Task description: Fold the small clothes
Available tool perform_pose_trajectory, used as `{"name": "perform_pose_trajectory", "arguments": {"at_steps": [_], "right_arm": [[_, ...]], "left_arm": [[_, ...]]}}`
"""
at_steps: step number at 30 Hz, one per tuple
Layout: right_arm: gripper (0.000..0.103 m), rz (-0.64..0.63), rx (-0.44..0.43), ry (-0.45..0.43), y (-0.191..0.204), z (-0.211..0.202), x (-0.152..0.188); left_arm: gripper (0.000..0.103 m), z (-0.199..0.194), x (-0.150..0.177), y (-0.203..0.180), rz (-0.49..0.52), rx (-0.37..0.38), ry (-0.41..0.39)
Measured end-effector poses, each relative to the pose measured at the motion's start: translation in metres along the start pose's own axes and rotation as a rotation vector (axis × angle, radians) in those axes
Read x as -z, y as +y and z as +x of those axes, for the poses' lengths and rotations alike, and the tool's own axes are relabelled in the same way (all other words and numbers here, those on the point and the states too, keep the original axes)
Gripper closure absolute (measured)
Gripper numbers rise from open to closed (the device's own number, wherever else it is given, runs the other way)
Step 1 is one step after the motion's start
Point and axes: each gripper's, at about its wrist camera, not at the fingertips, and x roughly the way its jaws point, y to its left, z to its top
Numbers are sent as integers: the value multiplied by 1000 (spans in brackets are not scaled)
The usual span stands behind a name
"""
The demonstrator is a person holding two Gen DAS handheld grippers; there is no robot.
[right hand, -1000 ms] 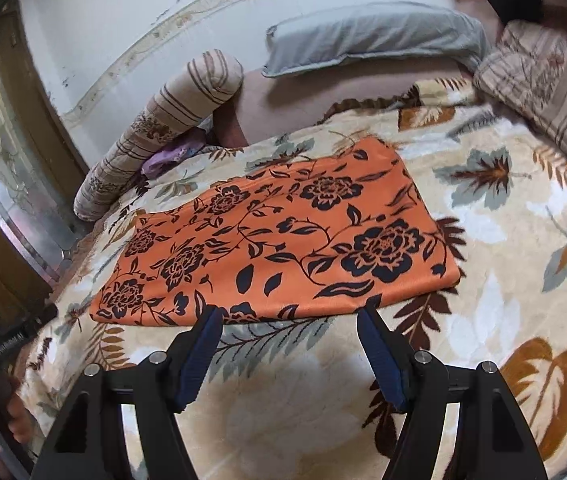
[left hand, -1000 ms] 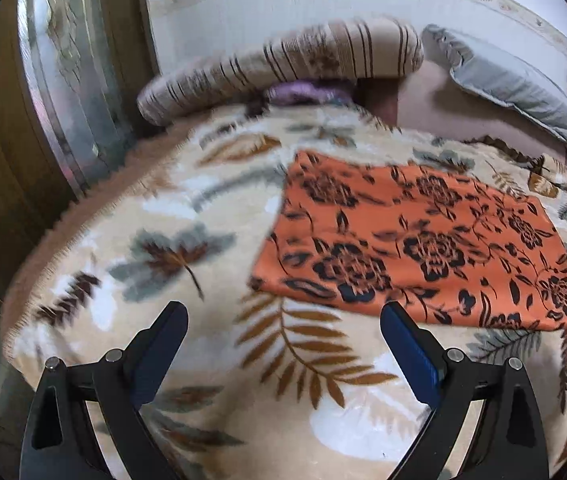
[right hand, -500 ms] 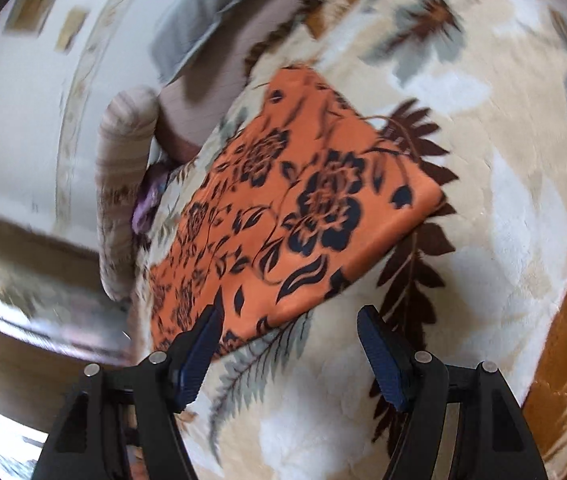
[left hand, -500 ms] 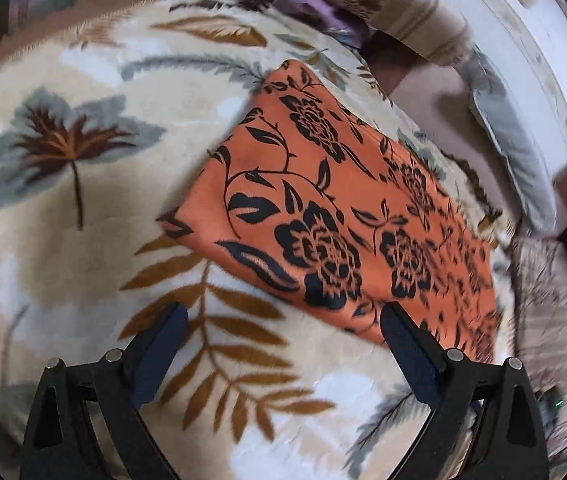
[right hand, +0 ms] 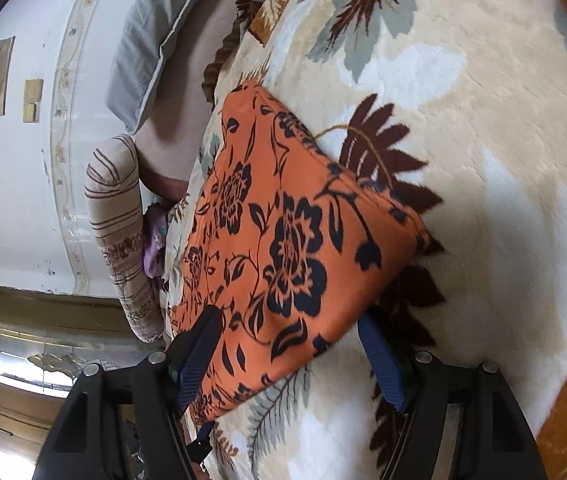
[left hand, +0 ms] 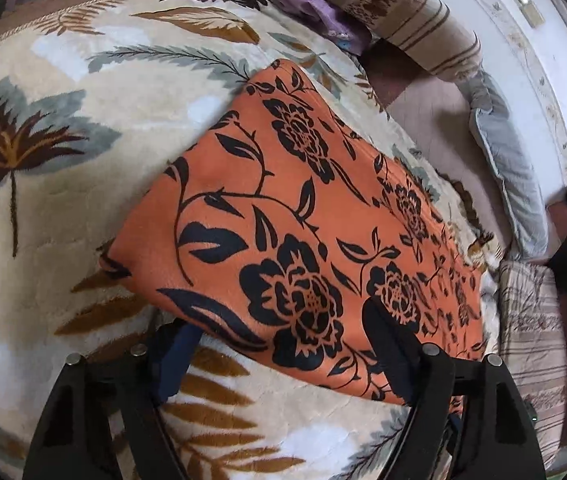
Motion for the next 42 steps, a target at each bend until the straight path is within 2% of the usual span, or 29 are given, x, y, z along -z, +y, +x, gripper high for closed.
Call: {"name": "perform_pose_trajectory", "arguments": {"at_steps": [5, 10, 13, 15, 17, 19, 21, 23, 26, 28, 30, 35, 39, 42], "right_arm": [[28, -22, 4, -35, 10, 21, -17], [28, -64, 0, -31, 22, 35, -19], [39, -85, 27, -32, 26, 40, -20], [72, -100, 67, -20, 26, 45, -20], [75, -104, 103, -20, 25, 48, -20], [75, -114, 110, -24, 27, 49, -19], [75, -112, 113, -23, 26, 50, -19], [75, -96, 108, -16, 24, 51, -19], [75, -115, 110, -21, 25, 52, -19], [78, -168, 130, -42, 31, 49, -17], [84, -251, 136, -80, 45, 43, -12], [86, -416, 133, -171, 74, 25, 4], [87, -459, 133, -204, 78, 5, 16], [87, -467, 135, -203, 77, -19, 25]], "left_arm": [[22, 1, -4, 5, -32, 35, -7], [23, 4, -17, 15, -113, 87, -2], [34, 2, -20, 20, -163, 101, -4], [50, 1, -19, 25, -199, 94, -9], [60, 1, -17, 29, -211, 75, -10], [62, 4, -16, 30, -209, 59, -6], [59, 5, -16, 29, -217, 47, -10], [50, 6, -16, 26, -224, 54, -16], [51, 8, -18, 20, -196, 26, -21], [76, 8, -19, 17, -172, -15, -24], [83, 5, -19, 17, -161, -15, -25], [86, -18, -19, -8, -77, -36, -79], [86, -49, -11, -26, -3, -49, -102], [86, -71, 6, -26, 36, -58, -90]]}}
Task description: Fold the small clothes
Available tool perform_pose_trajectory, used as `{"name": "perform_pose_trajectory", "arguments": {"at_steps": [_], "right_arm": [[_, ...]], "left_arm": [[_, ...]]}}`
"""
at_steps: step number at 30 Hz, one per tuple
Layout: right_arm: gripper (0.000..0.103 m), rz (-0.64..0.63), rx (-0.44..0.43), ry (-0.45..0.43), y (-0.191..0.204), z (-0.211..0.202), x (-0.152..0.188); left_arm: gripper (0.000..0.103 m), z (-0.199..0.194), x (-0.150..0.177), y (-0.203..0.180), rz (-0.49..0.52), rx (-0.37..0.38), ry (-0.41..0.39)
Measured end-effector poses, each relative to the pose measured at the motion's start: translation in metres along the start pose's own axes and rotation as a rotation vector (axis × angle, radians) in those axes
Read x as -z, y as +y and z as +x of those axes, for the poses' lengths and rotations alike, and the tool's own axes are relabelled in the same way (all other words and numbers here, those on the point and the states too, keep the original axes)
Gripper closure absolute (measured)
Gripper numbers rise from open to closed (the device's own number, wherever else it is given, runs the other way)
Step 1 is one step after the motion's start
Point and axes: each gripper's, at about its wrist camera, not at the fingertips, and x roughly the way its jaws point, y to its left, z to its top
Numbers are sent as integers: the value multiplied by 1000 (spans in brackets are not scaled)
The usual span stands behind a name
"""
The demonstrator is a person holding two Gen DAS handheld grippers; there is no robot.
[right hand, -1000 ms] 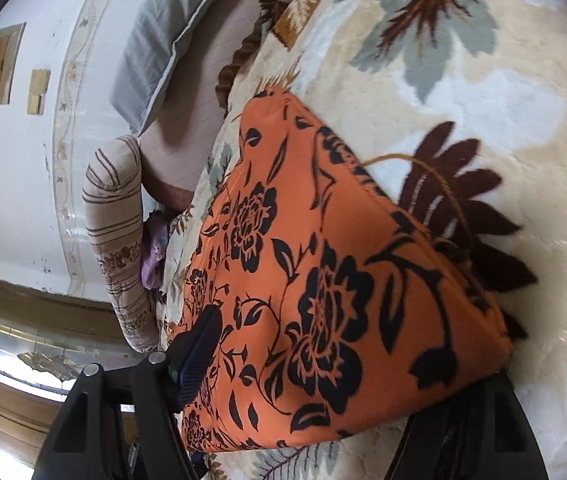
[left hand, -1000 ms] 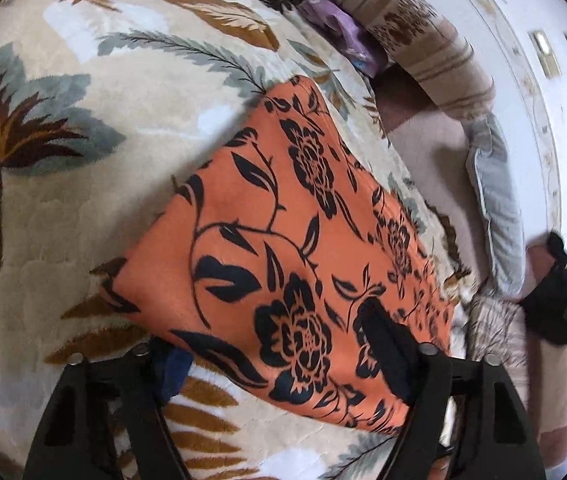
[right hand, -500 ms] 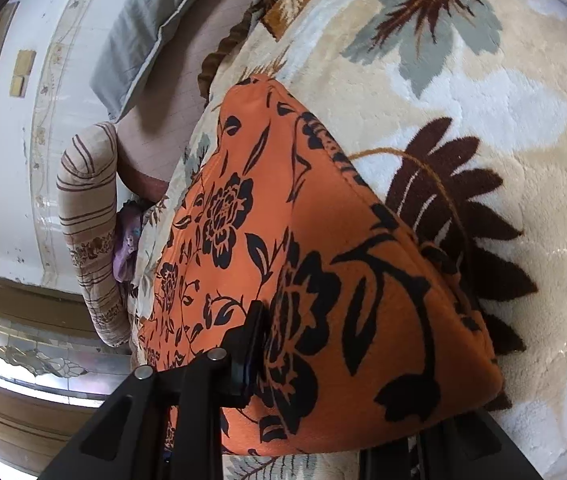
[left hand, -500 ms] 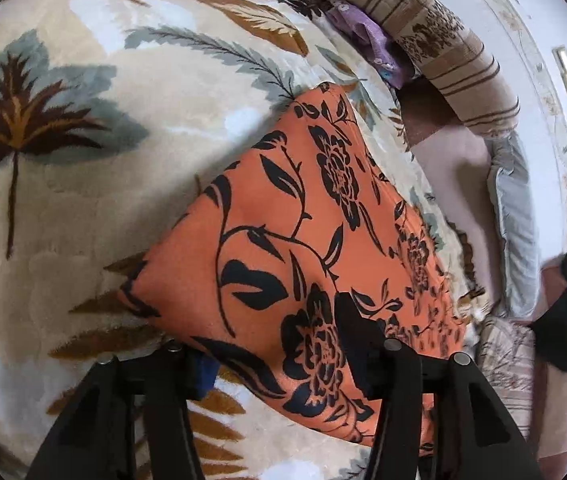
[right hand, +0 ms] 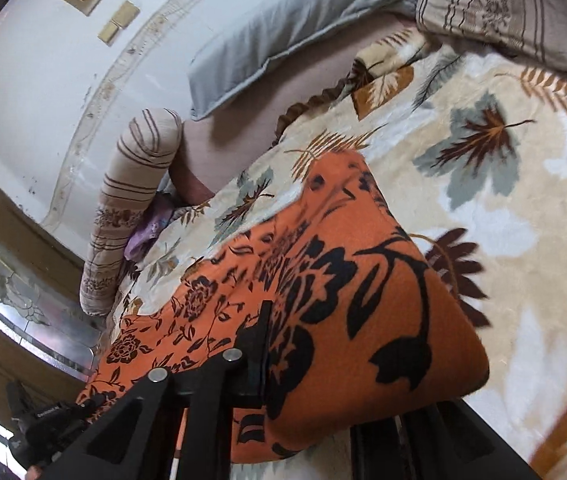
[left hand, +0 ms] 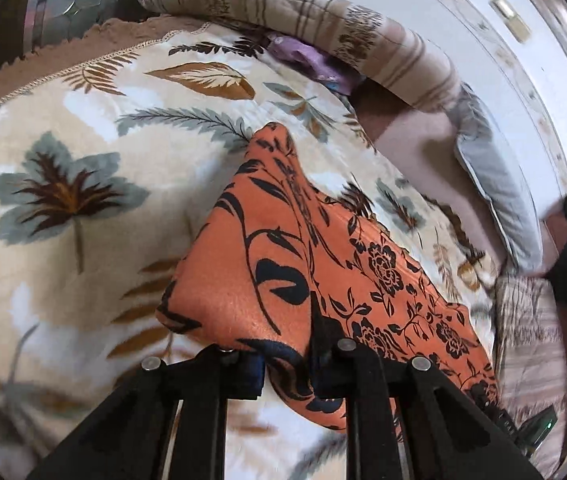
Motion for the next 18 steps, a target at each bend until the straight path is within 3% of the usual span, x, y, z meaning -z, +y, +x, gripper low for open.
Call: {"name": "perform_pose_trajectory", "arguments": {"at_steps": [4, 7, 10, 13, 16, 17, 18], "right_arm": [[87, 19, -5, 36, -8, -35, 21], [87, 48, 23, 112, -23, -44, 42], [83, 211, 6, 213, -57, -41, 54], [78, 323, -46, 222, -77, -41, 52], [59, 345, -50, 194, -82, -49, 54], [33, 365, -65, 182, -85, -53, 56], [24, 385, -80, 160, -85, -57, 58]], "left_arm": [[85, -19, 35, 12, 42, -32, 38], [84, -11, 63, 37, 57, -81, 132], [77, -11, 72, 63, -5, -80, 165], [76, -34, 72, 69, -10, -76, 138], [75, -68, 70, 53, 100, -112, 31], [73, -79, 69, 45, 153, -138, -21], [67, -86, 66, 36, 198, -157, -61]]}}
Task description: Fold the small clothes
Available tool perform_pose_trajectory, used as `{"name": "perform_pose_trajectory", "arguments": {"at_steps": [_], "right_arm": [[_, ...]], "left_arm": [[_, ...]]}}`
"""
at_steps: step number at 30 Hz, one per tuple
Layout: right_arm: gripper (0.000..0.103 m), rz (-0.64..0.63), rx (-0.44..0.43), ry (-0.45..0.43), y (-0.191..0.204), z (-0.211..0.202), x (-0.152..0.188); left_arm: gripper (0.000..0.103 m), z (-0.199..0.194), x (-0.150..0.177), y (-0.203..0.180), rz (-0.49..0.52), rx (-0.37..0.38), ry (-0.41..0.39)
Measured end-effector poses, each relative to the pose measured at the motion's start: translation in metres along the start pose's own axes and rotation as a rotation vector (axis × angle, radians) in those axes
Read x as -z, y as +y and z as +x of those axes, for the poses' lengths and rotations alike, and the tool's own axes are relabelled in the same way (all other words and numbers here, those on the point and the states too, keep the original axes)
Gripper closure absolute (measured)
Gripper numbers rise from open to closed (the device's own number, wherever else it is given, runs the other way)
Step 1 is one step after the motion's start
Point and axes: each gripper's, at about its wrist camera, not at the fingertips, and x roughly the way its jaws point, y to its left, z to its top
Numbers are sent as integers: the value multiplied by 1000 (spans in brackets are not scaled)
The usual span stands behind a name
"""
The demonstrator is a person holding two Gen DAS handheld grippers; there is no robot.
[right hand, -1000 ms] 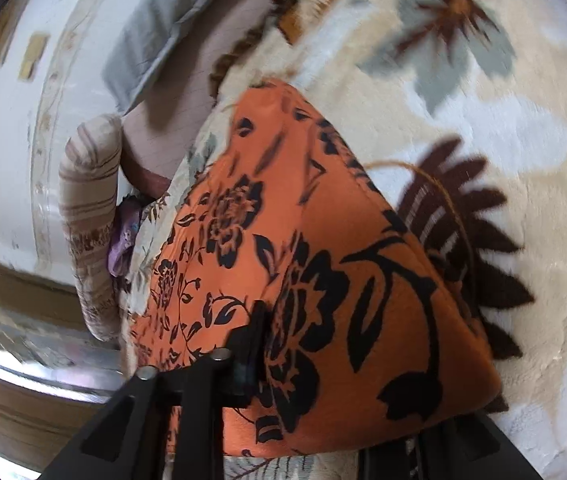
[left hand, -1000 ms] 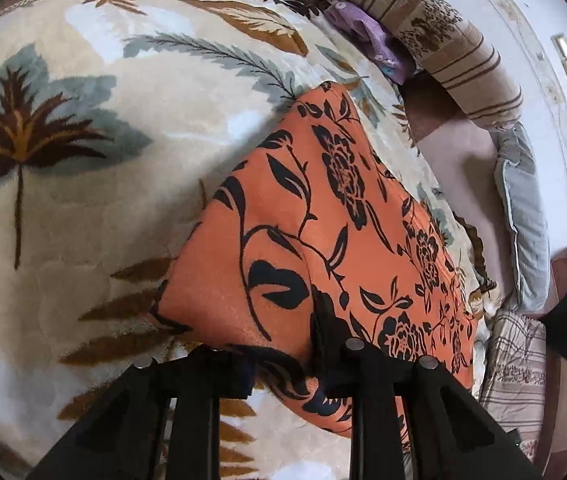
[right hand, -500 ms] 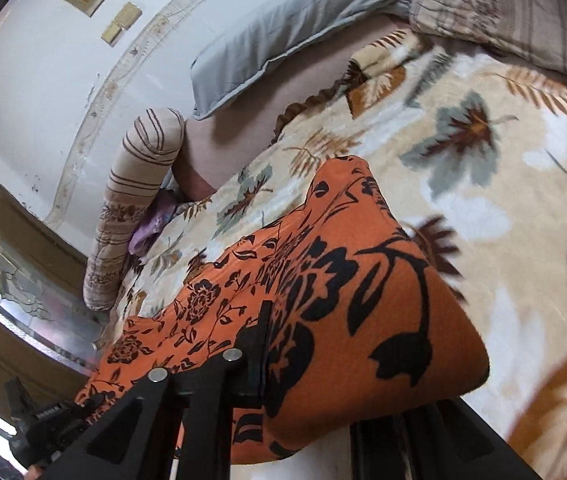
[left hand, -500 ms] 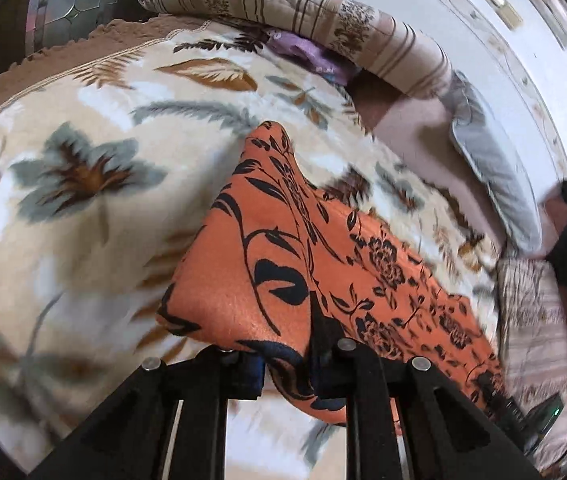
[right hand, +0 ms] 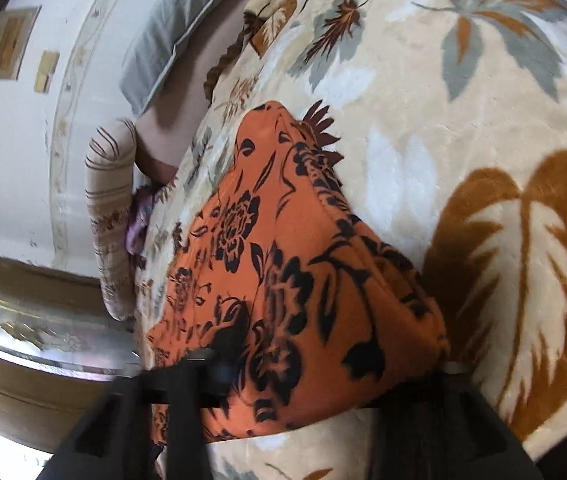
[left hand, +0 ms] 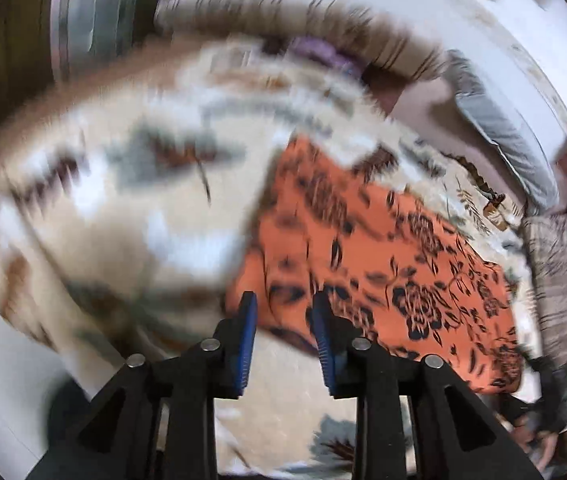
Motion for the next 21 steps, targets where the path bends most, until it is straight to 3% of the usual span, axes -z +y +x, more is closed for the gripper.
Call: {"name": "perform_pose_trajectory", "arguments": {"at_steps": [3, 5, 7, 8, 9, 10, 11, 17, 21], "right_arm": [[24, -39, -9, -38, 6, -4, 7], [26, -98, 38, -47, 12, 1, 11], [40, -142, 89, -60, 17, 10, 13], [63, -163, 126, -65, 17, 14, 13], [72, -170, 144, -67, 17, 16, 12], [73, -167, 152, -80, 17, 17, 13], [76, -175, 160, -87, 19, 17, 14], [84, -396, 240, -163, 75, 11, 32], [85, -519, 232, -188, 124, 8, 51]], "left_arm": [[47, -5, -11, -17, 74, -13, -91], [47, 8, -14, -27, 109, -5, -98], [47, 35, -13, -34, 146, -37, -54], [47, 54, -10, -35, 161, -51, -12], [47, 70, -6, -34, 170, -67, 39], [47, 91, -1, -30, 173, -98, 115], [47, 94, 2, -25, 175, -96, 126], [47, 67, -14, -5, 141, -2, 78], [47, 48, -30, 17, 103, -17, 36]]}}
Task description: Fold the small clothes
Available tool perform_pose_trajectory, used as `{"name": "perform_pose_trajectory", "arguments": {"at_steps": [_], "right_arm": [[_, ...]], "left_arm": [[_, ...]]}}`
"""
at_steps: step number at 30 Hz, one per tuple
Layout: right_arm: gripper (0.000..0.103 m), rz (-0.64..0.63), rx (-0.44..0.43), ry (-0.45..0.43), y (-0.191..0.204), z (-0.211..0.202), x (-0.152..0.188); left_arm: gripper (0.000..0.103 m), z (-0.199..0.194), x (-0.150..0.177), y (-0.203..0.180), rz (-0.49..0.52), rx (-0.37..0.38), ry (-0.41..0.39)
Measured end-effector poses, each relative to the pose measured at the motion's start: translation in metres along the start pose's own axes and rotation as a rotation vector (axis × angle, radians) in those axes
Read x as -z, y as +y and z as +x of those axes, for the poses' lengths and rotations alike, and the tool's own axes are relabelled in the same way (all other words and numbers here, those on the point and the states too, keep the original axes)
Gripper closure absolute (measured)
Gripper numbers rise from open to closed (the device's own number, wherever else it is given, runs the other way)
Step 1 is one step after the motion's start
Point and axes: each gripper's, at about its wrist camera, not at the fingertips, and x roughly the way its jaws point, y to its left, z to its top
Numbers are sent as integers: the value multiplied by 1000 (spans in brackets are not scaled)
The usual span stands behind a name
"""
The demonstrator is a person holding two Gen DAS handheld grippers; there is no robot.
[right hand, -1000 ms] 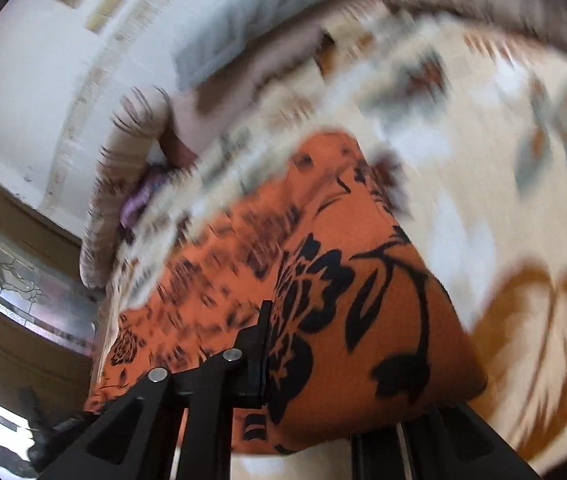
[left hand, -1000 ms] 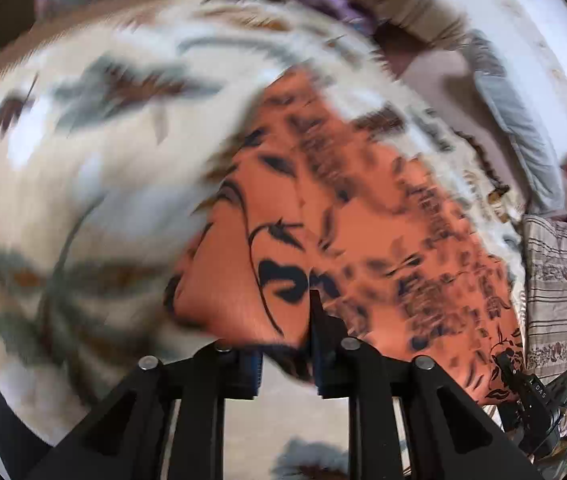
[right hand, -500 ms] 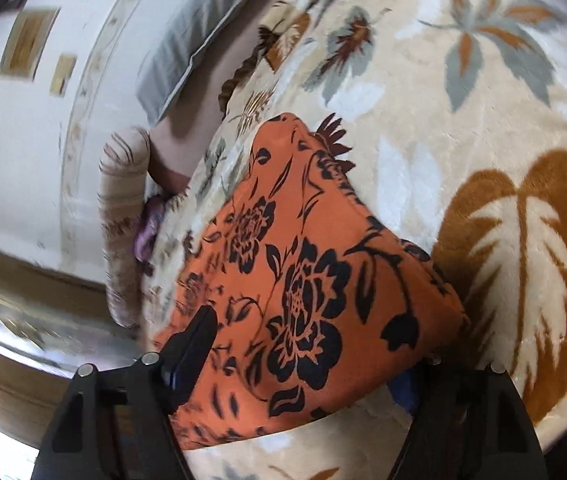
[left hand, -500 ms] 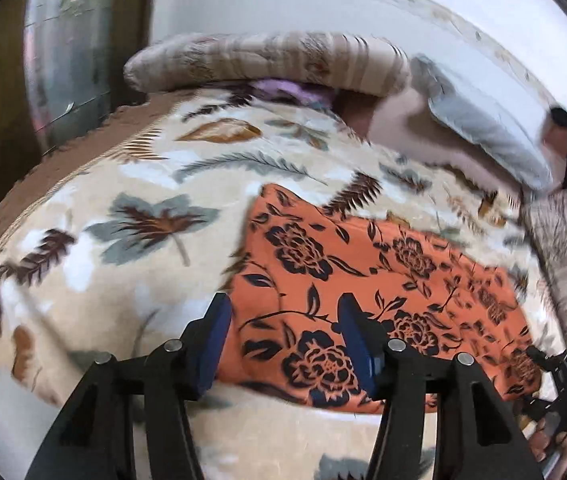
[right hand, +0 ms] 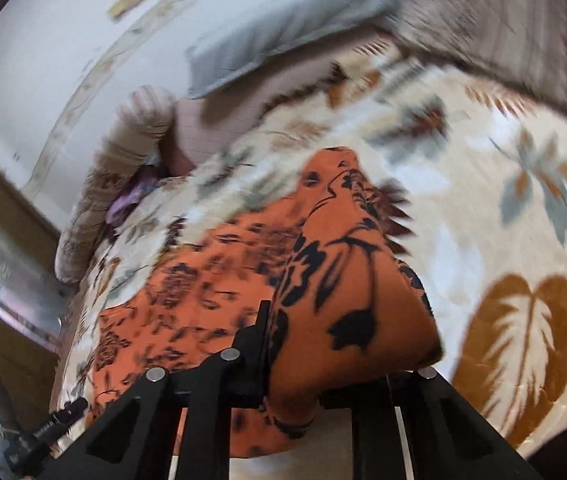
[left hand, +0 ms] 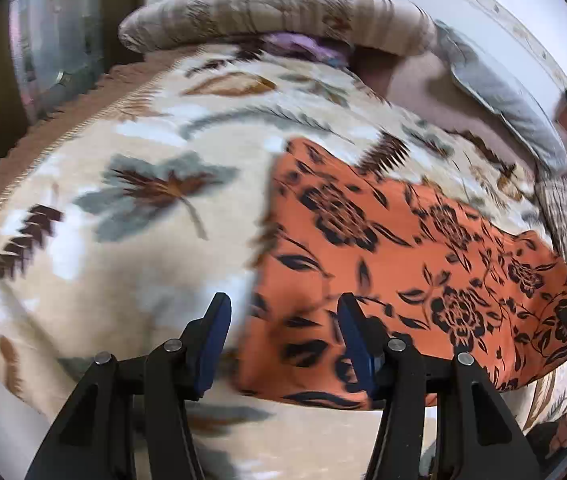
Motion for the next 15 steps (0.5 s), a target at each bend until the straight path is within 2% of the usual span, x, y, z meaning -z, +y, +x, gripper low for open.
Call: {"name": "perform_pose_trajectory", "arguments": {"at_steps": [4, 8, 11, 15], "right_arm": [[85, -146, -58, -17, 72, -11, 4], [85, -233, -114, 14, 131, -4, 20], [85, -285, -172, 74, 172, 13, 43], [85, -361, -249, 210, 218, 49, 85]], "left_arm": [[47, -26, -6, 29, -57, 15, -48], [47, -48, -9, 59, -115, -1, -106], [47, -59, -8, 84, -159, -21, -125], [47, -63, -4, 114, -218, -62, -123]]}}
